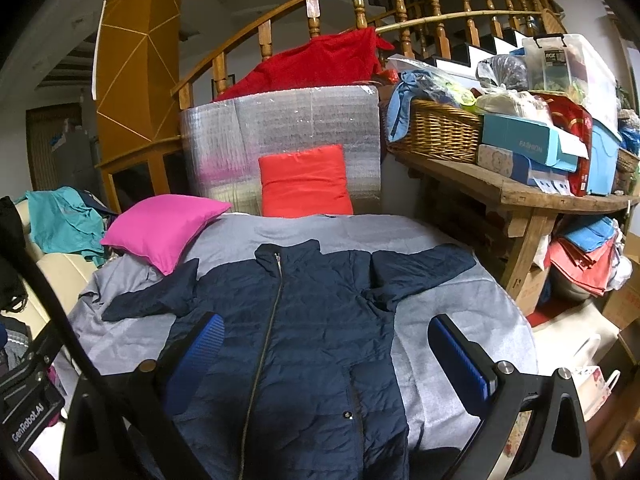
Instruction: Fold large clothes
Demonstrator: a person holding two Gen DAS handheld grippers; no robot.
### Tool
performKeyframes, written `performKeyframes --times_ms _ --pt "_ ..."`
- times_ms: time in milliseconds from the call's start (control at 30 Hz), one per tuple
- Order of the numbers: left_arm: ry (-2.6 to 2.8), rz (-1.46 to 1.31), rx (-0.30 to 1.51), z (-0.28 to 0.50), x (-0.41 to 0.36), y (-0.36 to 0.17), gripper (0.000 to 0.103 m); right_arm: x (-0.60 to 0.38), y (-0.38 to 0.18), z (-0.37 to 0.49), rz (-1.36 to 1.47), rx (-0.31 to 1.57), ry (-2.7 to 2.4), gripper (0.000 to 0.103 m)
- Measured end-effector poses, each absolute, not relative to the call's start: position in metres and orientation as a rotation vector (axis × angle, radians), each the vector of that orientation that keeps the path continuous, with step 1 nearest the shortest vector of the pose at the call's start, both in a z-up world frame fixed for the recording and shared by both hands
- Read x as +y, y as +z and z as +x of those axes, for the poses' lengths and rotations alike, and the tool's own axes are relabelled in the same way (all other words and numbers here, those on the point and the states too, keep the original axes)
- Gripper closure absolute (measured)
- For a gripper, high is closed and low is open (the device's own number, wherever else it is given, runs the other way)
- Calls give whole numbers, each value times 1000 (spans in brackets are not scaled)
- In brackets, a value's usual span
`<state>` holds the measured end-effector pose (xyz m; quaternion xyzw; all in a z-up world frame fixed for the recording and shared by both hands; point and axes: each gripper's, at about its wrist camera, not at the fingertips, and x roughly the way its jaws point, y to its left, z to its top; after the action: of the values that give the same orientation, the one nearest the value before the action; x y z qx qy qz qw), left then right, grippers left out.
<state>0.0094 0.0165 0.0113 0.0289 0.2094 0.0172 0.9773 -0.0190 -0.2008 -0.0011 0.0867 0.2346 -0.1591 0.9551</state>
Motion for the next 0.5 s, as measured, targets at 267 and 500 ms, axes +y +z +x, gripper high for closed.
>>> performKeyframes --times_ms 267,500 --pt "45 60 450 36 13 1 0 -197 -15 11 154 510 -316 0" --pt "62 75 475 58 9 -9 0 -205 -29 39 165 536 -316 0"
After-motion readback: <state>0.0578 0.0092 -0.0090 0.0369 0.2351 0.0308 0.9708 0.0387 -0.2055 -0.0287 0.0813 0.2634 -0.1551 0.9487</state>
